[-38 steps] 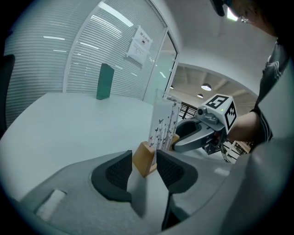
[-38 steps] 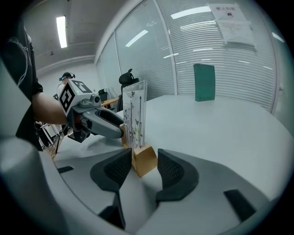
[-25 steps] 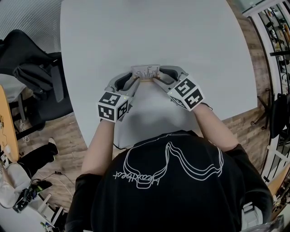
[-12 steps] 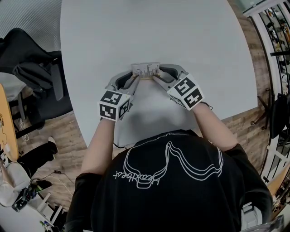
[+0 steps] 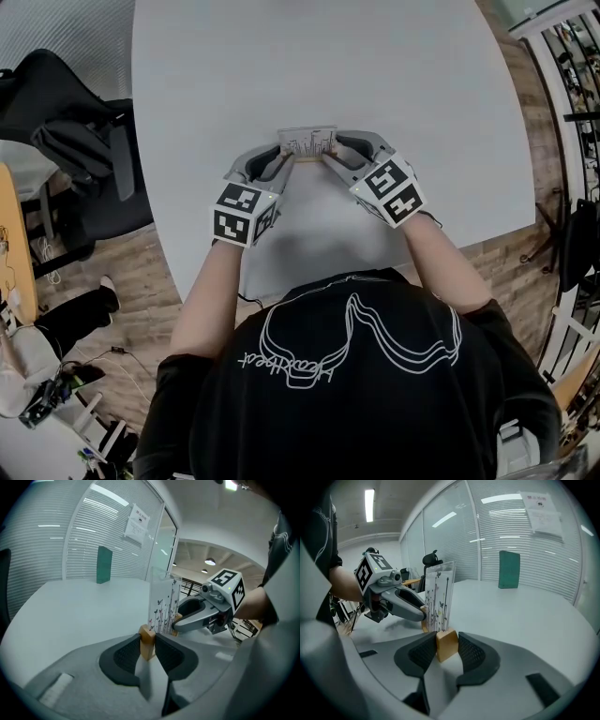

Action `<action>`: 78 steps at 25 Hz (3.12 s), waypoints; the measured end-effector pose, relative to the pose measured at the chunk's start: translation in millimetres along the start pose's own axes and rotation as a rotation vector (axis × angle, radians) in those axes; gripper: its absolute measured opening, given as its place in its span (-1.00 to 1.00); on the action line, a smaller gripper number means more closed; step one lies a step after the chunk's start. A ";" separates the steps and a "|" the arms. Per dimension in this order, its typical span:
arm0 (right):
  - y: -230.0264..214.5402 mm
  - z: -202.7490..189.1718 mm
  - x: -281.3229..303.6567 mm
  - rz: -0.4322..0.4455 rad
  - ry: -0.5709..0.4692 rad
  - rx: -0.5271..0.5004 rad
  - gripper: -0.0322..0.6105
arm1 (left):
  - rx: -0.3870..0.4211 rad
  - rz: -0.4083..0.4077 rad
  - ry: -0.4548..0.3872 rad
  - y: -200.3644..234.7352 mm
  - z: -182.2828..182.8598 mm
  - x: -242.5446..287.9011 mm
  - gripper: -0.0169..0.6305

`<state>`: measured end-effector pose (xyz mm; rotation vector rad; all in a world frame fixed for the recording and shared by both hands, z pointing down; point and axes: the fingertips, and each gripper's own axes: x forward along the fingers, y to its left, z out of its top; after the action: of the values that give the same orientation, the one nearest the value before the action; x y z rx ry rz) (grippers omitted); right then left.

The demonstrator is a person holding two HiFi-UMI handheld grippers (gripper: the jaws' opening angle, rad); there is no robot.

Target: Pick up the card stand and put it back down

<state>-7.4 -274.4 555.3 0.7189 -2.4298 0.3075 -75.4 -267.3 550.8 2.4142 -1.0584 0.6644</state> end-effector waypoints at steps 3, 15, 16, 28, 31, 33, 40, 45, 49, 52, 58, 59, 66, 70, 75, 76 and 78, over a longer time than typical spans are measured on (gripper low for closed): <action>0.9 0.5 -4.7 -0.003 -0.003 0.007 -0.45 | -0.032 0.001 -0.005 -3.5 -0.3 -0.8 -0.63; 25.0 8.8 -28.2 -0.006 -0.038 0.013 -0.46 | -0.051 0.023 -0.019 -23.2 3.1 -30.3 -0.63; 28.1 10.3 -30.8 -0.006 -0.042 0.013 -0.46 | -0.053 0.025 -0.023 -25.2 3.5 -34.4 -0.63; 76.2 41.3 -76.6 -0.018 -0.115 -0.043 -0.46 | -0.014 0.061 -0.091 -59.0 23.5 -101.6 -0.63; 89.9 45.6 -93.9 -0.012 -0.133 -0.028 -0.45 | -0.007 0.060 -0.092 -73.5 26.3 -118.7 -0.63; 97.5 50.2 -103.8 -0.015 -0.144 -0.034 -0.45 | -0.003 0.061 -0.097 -81.3 27.4 -128.9 -0.63; 128.8 53.8 -132.7 0.006 -0.157 -0.011 -0.45 | -0.015 0.064 -0.108 -109.5 25.8 -163.6 -0.63; 146.4 50.4 -151.0 0.012 -0.141 -0.008 -0.45 | -0.017 0.054 -0.124 -129.9 27.2 -182.3 -0.63; 153.8 51.1 -158.6 0.009 -0.139 -0.010 -0.46 | -0.041 0.031 -0.130 -136.9 24.2 -190.2 -0.63; 156.2 52.1 -164.6 0.000 -0.148 -0.011 -0.46 | -0.050 0.020 -0.138 -141.1 22.7 -192.3 -0.63; 156.4 49.3 -172.7 -0.013 -0.154 0.003 -0.46 | -0.046 0.014 -0.138 -148.7 24.4 -192.1 -0.63; 156.6 49.9 -172.9 -0.014 -0.155 0.004 -0.46 | -0.044 0.013 -0.137 -148.7 24.6 -192.6 -0.63; 152.7 51.9 -174.6 -0.020 -0.159 0.007 -0.46 | -0.038 0.011 -0.135 -148.6 30.0 -190.8 -0.63; 148.2 53.6 -171.0 -0.017 -0.150 0.010 -0.46 | -0.045 0.008 -0.133 -144.2 32.3 -187.5 -0.63; 141.9 54.4 -168.8 -0.021 -0.146 0.009 -0.46 | -0.049 0.015 -0.137 -141.3 34.3 -182.0 -0.63; 140.8 54.9 -168.2 -0.022 -0.144 0.008 -0.46 | -0.050 0.018 -0.138 -140.5 34.7 -181.2 -0.64; 138.0 57.1 -167.1 -0.023 -0.144 0.004 -0.46 | -0.052 0.021 -0.140 -138.2 37.0 -179.8 -0.64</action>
<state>3.7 -110.1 403.2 0.7948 -2.5543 0.2598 -67.9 -100.8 392.7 2.4370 -1.1436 0.4740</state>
